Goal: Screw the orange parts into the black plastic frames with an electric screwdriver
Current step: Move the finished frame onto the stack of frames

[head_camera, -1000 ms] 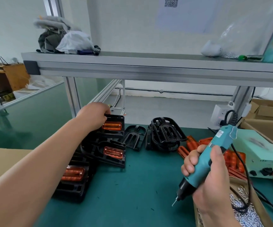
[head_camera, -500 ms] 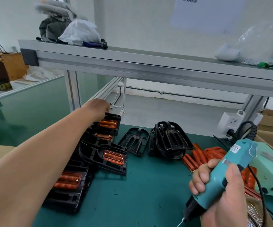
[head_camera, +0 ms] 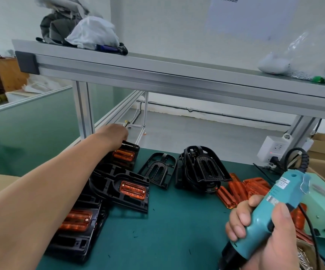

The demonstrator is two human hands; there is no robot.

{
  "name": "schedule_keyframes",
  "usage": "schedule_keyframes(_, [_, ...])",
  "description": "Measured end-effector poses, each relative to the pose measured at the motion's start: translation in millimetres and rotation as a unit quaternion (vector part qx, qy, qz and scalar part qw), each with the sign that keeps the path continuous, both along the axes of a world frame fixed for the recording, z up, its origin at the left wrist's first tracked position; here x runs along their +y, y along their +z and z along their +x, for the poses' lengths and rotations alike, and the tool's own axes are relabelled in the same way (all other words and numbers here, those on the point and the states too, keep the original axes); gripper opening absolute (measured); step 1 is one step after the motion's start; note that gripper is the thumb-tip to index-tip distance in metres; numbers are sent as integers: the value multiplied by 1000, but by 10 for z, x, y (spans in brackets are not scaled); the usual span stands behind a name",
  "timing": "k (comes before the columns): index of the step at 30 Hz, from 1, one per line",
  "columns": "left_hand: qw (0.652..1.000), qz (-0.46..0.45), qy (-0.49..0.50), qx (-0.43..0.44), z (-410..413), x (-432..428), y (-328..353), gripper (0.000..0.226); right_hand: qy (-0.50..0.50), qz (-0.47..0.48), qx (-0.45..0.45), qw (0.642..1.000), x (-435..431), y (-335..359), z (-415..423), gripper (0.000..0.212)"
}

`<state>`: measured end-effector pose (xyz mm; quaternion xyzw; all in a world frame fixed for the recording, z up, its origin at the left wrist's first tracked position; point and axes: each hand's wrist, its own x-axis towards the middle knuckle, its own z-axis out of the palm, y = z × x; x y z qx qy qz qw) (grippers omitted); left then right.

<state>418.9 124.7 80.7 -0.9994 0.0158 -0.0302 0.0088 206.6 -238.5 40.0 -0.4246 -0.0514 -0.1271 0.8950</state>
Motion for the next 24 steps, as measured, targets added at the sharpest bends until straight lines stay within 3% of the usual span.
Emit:
schedule_keyframes(6, [998,8,16,52,-39,-8,-22,31,-5,-2,1,1000,6,-1,2,38])
schedule_keyframes(11, [996,-1,37,81,-96,-62,-48,42,-9,8,5,1000,-17,-8,5,37])
schedule_keyframes(16, [998,3,44,37,-180,-282,26,44,-1,16,6,1000,-29,6,10,38])
schedule_keyframes(21, [997,-72,-5,40,-239,-780,40,20,24,-3,-15,1000,-17,49,-23,65])
schedule_keyframes(24, [995,-67,-35,65,-270,-1110,-64,19,30,-4,-20,999,-15,63,-36,70])
